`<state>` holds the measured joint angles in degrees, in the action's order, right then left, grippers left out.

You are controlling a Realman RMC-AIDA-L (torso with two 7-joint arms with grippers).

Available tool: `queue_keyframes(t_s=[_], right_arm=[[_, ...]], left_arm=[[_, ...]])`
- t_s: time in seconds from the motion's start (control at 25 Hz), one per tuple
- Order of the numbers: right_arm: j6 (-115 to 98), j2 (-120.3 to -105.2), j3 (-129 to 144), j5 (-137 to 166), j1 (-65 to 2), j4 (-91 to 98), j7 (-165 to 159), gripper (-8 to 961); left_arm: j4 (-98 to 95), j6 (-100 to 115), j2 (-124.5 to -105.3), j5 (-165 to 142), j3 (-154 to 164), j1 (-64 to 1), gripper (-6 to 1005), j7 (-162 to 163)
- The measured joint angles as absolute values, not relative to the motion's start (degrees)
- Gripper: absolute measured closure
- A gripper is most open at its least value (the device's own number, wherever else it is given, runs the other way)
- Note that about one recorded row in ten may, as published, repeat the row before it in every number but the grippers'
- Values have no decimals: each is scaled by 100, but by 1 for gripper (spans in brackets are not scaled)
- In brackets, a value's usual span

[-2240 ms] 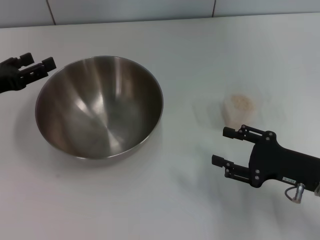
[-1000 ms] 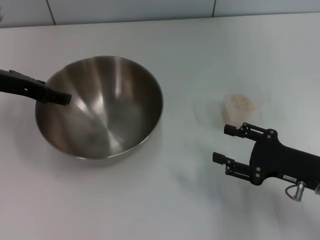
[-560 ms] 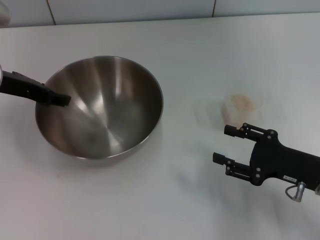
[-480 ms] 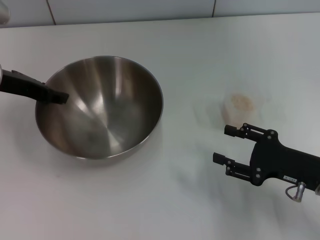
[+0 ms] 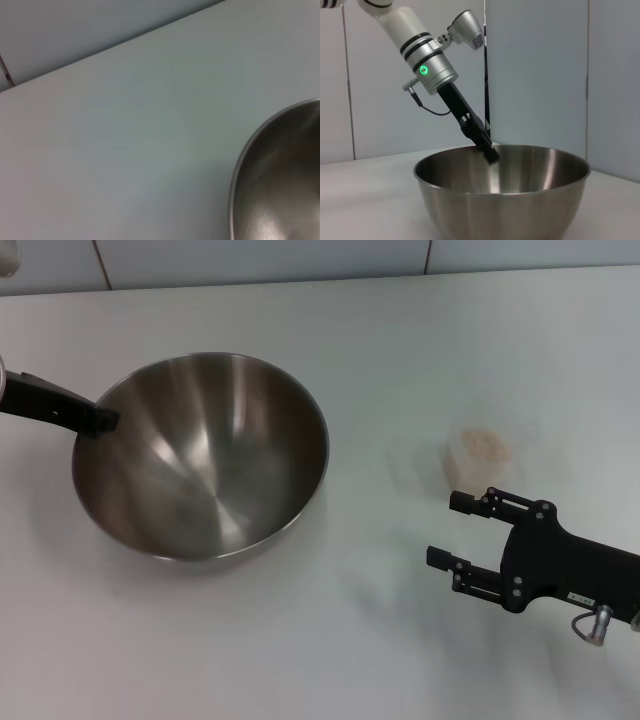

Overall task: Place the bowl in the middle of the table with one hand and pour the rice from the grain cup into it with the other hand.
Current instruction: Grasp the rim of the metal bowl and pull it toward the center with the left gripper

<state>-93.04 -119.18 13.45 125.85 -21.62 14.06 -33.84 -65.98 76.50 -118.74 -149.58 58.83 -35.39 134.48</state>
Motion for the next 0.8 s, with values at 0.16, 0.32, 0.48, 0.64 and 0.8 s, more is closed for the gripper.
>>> queue_keyframes(t_s=[0.16, 0.32, 0.48, 0.64, 0.8], right_arm=[[-9310, -11918, 1345, 12585, -2168, 1406, -3383, 266], [-9310, -11918, 1345, 12586, -2163, 1406, -3383, 266], [-9310, -11918, 1345, 12586, -2162, 1406, -3384, 266], [-9310, -11918, 1345, 12586, -2162, 1406, -3384, 266], [-9310, -11918, 1345, 12586, -2171, 1406, -3384, 266]], left_arm=[[-6623, 7654, -11874, -14962, 5880, -3564, 921, 13448], [-6627, 7660, -11874, -14963, 5880, -3590, 927, 13448], [-6628, 7677, -11873, -14950, 5875, -3619, 932, 13454], [-6649, 7773, -11873, -14904, 5796, -3692, 936, 13456], [-6719, 8004, -11868, -14886, 5692, -3874, 950, 13456]])
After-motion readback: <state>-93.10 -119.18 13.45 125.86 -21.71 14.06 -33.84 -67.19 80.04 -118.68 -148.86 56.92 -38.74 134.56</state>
